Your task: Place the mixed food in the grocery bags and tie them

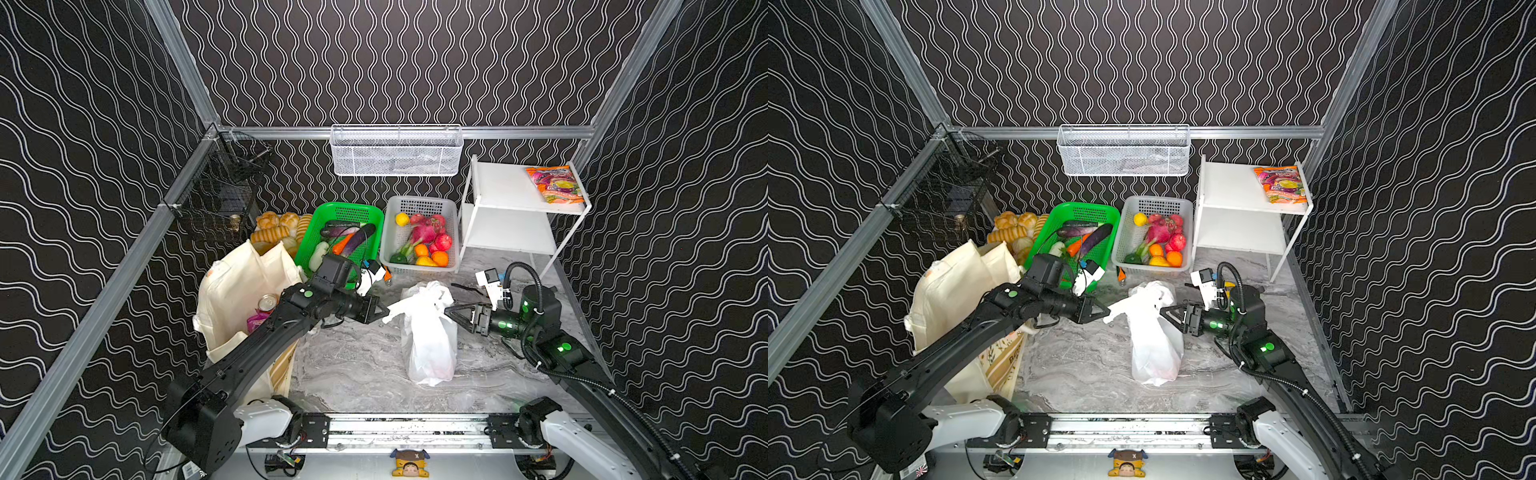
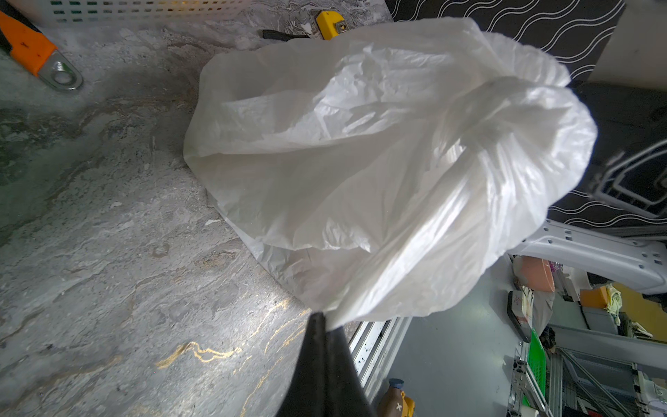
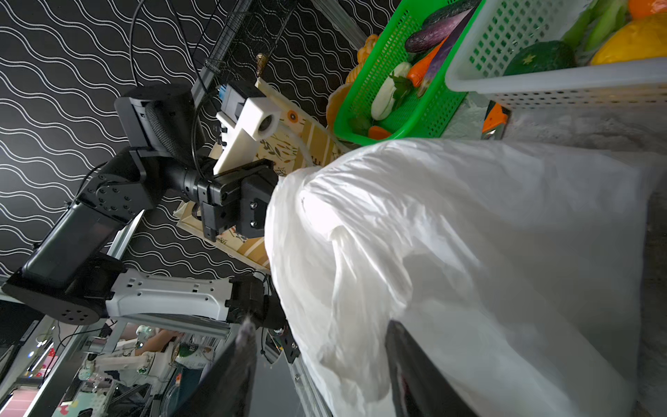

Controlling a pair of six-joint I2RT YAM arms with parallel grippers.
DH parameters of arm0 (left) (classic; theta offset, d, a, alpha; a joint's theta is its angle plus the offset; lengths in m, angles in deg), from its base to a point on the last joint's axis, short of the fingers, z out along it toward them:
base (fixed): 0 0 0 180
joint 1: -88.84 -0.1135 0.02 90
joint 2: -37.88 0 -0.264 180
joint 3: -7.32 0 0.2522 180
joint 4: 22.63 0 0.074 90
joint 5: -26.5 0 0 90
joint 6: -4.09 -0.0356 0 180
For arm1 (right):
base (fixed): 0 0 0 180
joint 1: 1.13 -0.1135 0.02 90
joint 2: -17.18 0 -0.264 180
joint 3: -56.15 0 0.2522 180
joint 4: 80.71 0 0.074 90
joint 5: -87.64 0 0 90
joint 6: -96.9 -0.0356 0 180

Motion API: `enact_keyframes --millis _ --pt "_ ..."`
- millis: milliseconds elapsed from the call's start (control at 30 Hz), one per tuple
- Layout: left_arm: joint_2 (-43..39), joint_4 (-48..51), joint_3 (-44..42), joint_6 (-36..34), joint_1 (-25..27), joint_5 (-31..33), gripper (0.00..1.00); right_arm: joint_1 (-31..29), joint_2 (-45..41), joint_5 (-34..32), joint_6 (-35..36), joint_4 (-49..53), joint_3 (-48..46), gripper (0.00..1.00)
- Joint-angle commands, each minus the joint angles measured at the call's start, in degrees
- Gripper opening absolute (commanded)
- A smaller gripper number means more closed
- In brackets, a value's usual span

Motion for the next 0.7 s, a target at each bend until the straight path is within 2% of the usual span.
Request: enact_keyframes --millis 0,167,233,300,333,400,467,500,567,667 --pt "-0.04 -1.64 -0.01 0.48 -0.11 -1.88 0.0 -1.36 3.15 -2.6 4.32 1.91 2.57 0.59" --pt "-0.29 -1.09 0.19 0.13 -0.06 -1.71 0.0 -4.41 5.81 -9.6 6.51 6.4 4.4 0.57" --pt "-0.29 -1.34 0.24 0.16 -0.03 -1.87 0.0 -4.7 5.9 -10.49 6.9 6.62 3.98 0.57" --pt "-0.21 -1.77 0.08 0.46 -0.05 -2.17 0.0 -4.84 6.07 -10.3 7.53 7.18 4.05 0.35" --pt "-0.21 -1.84 0.15 0.48 -0.1 -2.17 0.0 -4.86 6.04 -9.76 7.62 7.27 4.03 0.28" --pt "-0.35 -1.3 0.3 0.17 -0.07 -1.74 0.0 -4.88 5.57 -10.43 8.16 8.93 4.49 0.26" --pt "-0.78 -1.46 0.22 0.2 -0.05 -1.42 0.0 -4.88 4.66 -13.58 8.75 11.14 4.77 0.14" --pt "-0.82 -1.59 0.11 0.37 -0.05 -1.39 0.0 -4.88 4.17 -14.09 9.16 11.48 4.75 0.15" --pt "-0.86 -2.07 0.06 0.64 -0.11 -1.77 0.0 -4.87 3.04 -13.96 9.13 11.22 4.41 0.26" --pt "-0.75 -2.13 0.24 0.54 -0.08 -2.61 0.0 -4.87 2.38 -11.92 8.8 9.71 4.05 0.3"
